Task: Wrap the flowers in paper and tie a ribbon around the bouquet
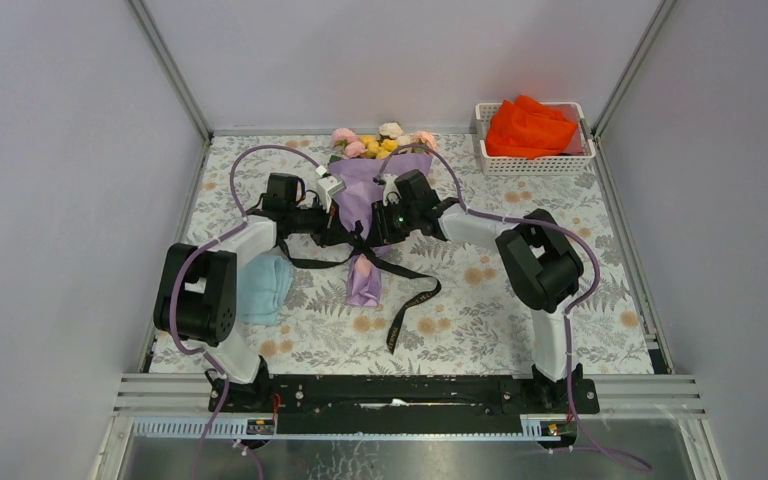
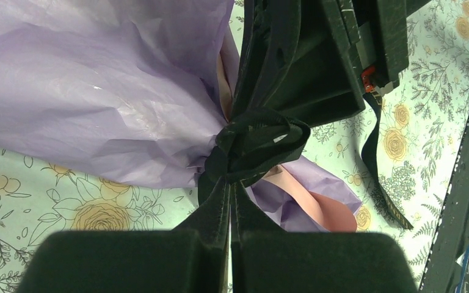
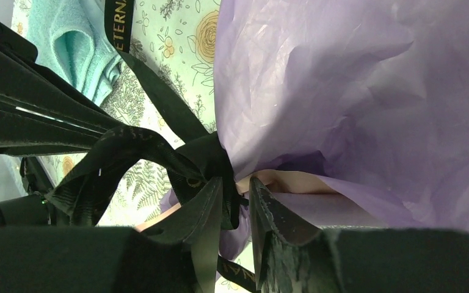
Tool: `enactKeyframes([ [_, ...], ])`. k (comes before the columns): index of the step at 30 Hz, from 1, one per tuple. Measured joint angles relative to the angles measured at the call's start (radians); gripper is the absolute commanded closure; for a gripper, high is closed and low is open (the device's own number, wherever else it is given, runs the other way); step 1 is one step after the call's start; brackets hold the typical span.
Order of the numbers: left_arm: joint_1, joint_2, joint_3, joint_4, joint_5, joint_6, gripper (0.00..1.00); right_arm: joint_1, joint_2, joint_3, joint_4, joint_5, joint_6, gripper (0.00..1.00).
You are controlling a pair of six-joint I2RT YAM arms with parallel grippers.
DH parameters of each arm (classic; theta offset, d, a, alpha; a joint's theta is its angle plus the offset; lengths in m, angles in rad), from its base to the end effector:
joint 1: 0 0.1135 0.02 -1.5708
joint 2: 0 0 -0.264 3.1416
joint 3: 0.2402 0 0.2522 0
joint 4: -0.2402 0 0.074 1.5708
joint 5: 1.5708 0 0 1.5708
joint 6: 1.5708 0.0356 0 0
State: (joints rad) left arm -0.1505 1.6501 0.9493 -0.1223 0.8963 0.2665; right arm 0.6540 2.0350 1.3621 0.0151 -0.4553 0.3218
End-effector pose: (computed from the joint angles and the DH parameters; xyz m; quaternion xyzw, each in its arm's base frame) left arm 0.3243 -0.0773 0.1940 0.3285 0.7881 -0.3836 0.3520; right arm 0.3484 0.2868 0.1790 -0.2427 0.8460 0.3802 0.2844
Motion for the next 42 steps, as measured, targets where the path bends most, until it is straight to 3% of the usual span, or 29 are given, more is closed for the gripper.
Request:
enactKeyframes([
  [11,0.001,0.0,0.0,0.0,-0.014,0.012,1.0,0.0,0.006,-0.002,0.017,-0.04,0.015,0.63],
  [25,0.001,0.0,0.0,-0.003,-0.016,0.016,1.0,0.0,-0.001,-0.017,0.051,-0.043,0.028,0.62],
  [27,0.001,0.0,0.0,-0.003,-0.016,0.016,1.0,0.0,-0.001,-0.017,0.051,-0.044,0.027,0.67],
  [31,0.001,0.0,0.0,-0.003,-0.016,0.017,1.0,0.0,-0.001,-0.017,0.051,-0.044,0.027,0.93],
  [33,0.001,0.0,0.0,-0.003,-0.016,0.017,1.0,0.0,-0.001,-0.017,0.05,-0.04,0.03,1.0],
  [42,0.009,0.0,0.0,-0.01,-0.056,0.032,1.0,-0.01,-0.027,-0.061,0.059,0.087,0.034,1.0],
])
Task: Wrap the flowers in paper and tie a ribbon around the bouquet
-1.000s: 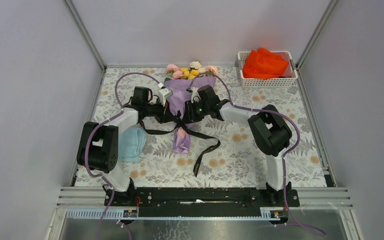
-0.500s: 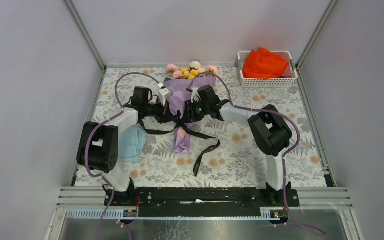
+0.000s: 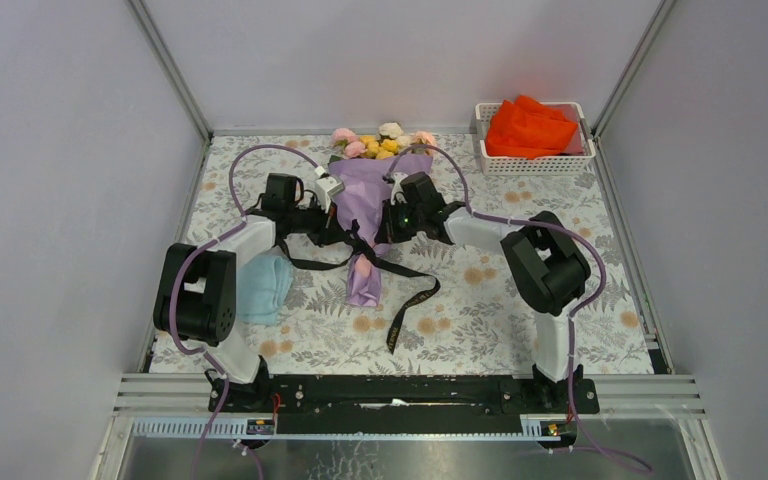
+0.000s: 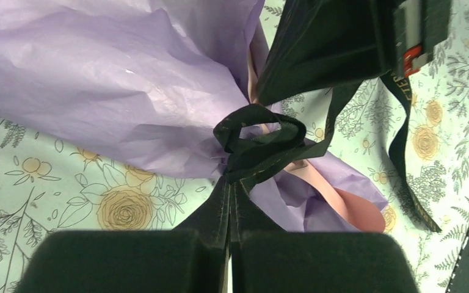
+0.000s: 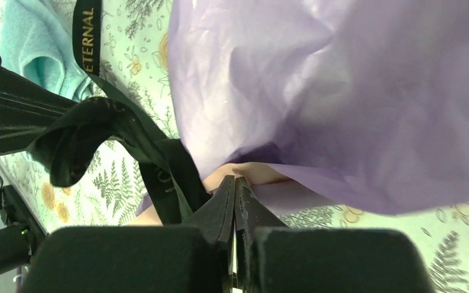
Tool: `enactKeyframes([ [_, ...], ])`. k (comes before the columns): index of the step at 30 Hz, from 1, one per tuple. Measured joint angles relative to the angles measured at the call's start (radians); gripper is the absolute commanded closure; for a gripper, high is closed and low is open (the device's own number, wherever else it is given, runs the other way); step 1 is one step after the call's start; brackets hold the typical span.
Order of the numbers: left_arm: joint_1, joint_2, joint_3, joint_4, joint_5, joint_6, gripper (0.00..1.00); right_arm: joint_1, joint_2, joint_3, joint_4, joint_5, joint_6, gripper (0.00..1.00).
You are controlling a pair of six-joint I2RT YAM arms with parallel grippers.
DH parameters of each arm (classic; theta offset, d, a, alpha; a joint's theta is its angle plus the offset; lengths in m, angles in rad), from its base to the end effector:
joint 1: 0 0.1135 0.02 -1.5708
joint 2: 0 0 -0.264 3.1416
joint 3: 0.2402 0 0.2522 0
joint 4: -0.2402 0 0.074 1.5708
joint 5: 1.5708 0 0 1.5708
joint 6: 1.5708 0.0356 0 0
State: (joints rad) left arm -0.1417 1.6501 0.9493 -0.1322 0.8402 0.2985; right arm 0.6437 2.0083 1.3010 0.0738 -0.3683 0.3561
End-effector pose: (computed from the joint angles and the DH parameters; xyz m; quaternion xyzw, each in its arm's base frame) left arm 0.3255 -0.0732 0.1922 0.3295 0.7990 -0.3535 0.3580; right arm 0.3470 0.2764 0.1756 -0.2075 0.8562 0.3562 0.3114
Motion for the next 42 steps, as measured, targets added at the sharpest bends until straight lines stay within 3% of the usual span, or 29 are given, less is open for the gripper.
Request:
enactKeyframes([
  [3,0.001,0.0,0.0,0.0,-0.023,0.014,1.0,-0.013,-0.023,-0.011,-0.001,0.034,-0.005,0.99],
  [8,0.001,0.0,0.0,0.0,-0.037,0.029,1.0,-0.02,-0.04,-0.011,0.019,-0.001,-0.032,0.73],
  [11,0.001,0.0,0.0,0.0,-0.037,0.032,1.0,-0.02,-0.042,-0.011,0.045,-0.053,-0.046,0.67],
  [25,0.001,0.0,0.0,0.0,-0.036,0.033,1.0,-0.007,0.035,0.029,0.05,-0.15,-0.046,0.65],
  [30,0.001,0.0,0.0,0.0,-0.036,0.033,1.0,-0.005,0.05,0.031,0.05,-0.149,-0.045,0.79],
  [36,0.005,0.0,0.0,0.0,-0.036,0.034,1.0,-0.005,0.05,0.031,0.048,-0.15,-0.042,0.68],
  [42,0.007,0.0,0.0,0.0,-0.035,0.034,1.0,-0.004,0.049,0.028,0.07,-0.182,-0.033,0.67],
])
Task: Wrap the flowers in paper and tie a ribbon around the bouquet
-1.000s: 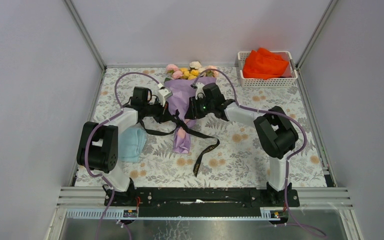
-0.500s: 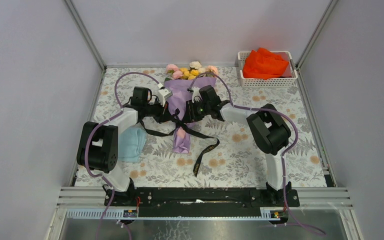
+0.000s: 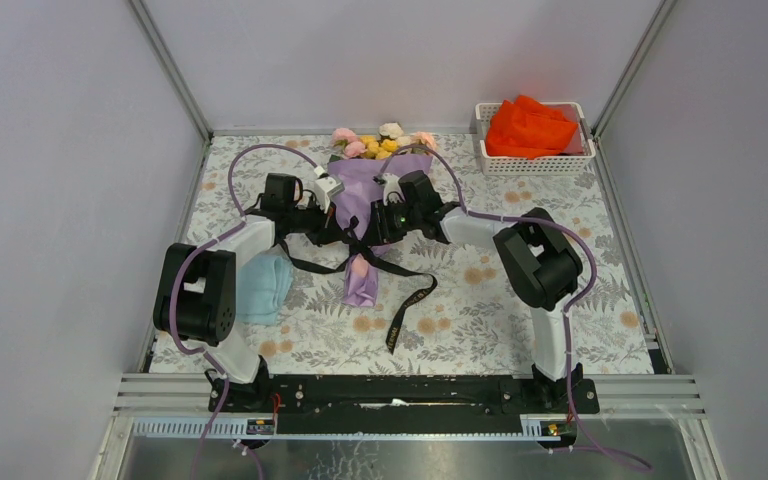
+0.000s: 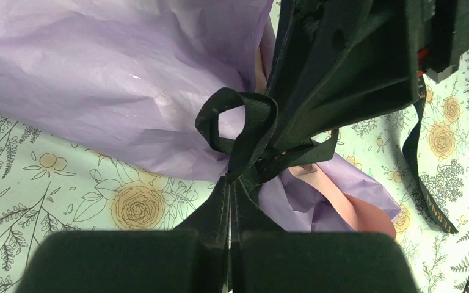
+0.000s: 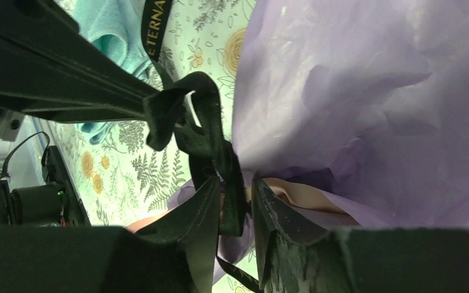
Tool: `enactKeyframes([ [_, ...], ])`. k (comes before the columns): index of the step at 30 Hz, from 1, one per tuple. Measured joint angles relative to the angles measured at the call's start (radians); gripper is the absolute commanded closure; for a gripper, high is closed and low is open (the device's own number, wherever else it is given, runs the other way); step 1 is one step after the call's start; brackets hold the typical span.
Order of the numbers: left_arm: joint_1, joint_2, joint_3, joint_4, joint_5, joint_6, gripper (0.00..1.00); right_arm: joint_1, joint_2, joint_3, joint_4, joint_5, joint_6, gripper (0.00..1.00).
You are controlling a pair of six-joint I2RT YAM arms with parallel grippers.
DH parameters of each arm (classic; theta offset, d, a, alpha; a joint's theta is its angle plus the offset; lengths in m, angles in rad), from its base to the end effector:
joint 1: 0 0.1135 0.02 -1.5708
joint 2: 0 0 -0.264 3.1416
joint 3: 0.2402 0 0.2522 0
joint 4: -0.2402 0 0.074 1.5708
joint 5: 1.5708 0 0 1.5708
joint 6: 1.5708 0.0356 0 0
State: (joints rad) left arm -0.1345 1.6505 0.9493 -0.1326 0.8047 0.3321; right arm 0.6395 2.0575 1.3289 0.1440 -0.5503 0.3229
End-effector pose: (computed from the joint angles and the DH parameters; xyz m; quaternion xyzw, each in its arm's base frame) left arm 0.3268 -0.0701 0.1914 0.3357 0.8025 -0.3308 0.3659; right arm 0.3525 0.2854 0.1709 -0.2606 0.8169 0.4230 0.2931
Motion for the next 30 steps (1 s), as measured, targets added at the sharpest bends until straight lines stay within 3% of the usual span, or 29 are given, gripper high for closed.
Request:
enactKeyframes([
  [10,0.002,0.0,-0.031,0.002,0.001,0.0,1.0,0.003,-0.065,-0.107,0.159,-0.008,0.068,0.66],
  [24,0.003,0.0,-0.052,0.001,0.008,0.022,1.0,0.024,-0.037,-0.1,0.124,0.037,0.073,0.67],
  [26,0.004,0.0,-0.052,0.001,0.008,0.022,1.0,0.026,-0.029,-0.098,0.121,0.037,0.073,0.7],
  [30,0.005,0.0,-0.052,0.001,0.008,0.023,1.0,0.026,-0.023,-0.084,0.113,0.036,0.071,0.93],
])
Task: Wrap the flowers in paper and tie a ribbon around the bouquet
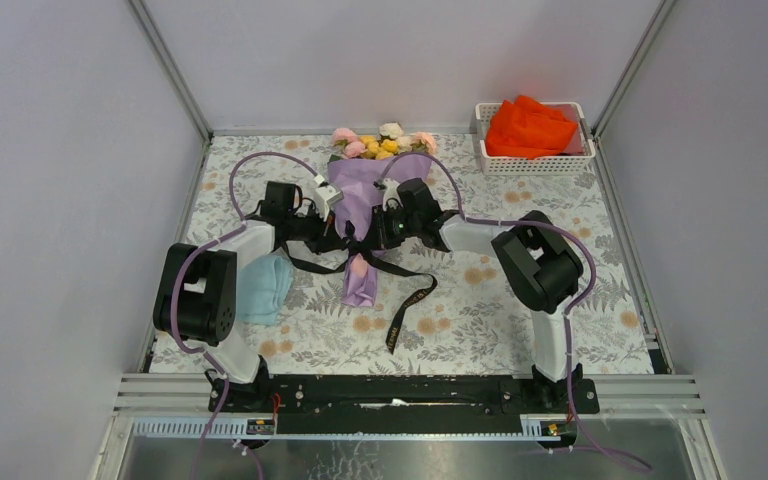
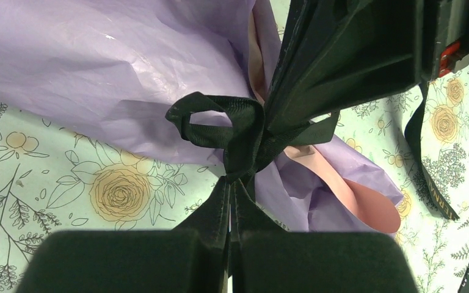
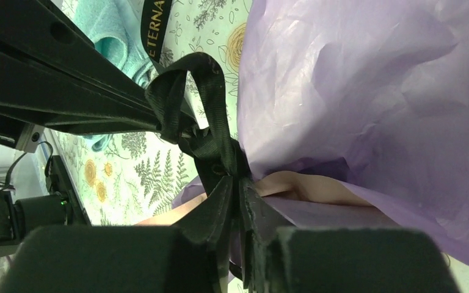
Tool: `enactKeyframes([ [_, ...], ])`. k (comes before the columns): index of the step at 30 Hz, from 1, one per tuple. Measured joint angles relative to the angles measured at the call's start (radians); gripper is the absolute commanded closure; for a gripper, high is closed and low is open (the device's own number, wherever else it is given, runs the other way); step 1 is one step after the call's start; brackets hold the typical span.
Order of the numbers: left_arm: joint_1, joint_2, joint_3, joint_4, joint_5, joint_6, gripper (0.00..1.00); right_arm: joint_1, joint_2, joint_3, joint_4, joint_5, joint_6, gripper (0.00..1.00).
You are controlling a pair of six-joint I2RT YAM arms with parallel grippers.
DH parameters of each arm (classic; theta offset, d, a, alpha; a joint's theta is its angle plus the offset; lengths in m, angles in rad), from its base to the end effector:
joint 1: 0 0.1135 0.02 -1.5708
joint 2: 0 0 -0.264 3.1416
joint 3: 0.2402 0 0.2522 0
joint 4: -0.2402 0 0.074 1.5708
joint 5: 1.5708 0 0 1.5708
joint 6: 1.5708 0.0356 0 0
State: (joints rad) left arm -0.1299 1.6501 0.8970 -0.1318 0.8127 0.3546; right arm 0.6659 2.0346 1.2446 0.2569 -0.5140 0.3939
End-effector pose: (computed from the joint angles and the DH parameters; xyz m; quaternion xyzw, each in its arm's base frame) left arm 0.3170 -0.0675 0.1767 0.3366 0.8079 -0.3353 0.3487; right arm 0.3380 0.2878 0.1645 -0.2387 0.8150 0.4329 0.3023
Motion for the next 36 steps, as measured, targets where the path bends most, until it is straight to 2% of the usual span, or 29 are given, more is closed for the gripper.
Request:
enactKeyframes([
  [3,0.0,0.0,0.0,-0.001,0.0,0.005,1.0,0.0,0.003,0.01,-0.005,-0.002,0.0,0.97],
  [5,0.001,0.0,0.0,-0.005,0.002,0.015,0.87,0.0,0.003,0.01,-0.005,-0.001,0.002,0.97],
  [9,0.012,0.0,0.001,-0.033,0.012,0.045,0.52,0.0,0.003,0.011,-0.008,0.004,-0.005,0.98],
  [13,0.032,0.0,0.028,-0.079,0.018,0.055,0.38,0.001,0.0,0.011,-0.026,0.027,-0.024,1.0],
  [19,0.039,0.001,0.127,-0.082,0.045,0.013,0.35,0.003,-0.042,0.008,-0.043,0.061,-0.053,1.0],
  [23,0.039,0.012,0.167,-0.078,0.047,-0.009,0.41,0.004,-0.079,-0.004,-0.043,0.085,-0.063,1.0],
  [26,0.032,0.013,0.171,-0.082,0.049,0.005,0.43,0.005,-0.103,-0.017,-0.043,0.108,-0.066,1.0],
  [32,-0.015,-0.006,0.178,-0.099,0.055,0.095,0.32,0.006,-0.122,-0.031,-0.044,0.14,-0.068,1.0],
  [36,-0.032,0.004,0.25,-0.142,0.058,0.163,0.27,0.006,-0.122,-0.032,-0.045,0.15,-0.069,1.0],
])
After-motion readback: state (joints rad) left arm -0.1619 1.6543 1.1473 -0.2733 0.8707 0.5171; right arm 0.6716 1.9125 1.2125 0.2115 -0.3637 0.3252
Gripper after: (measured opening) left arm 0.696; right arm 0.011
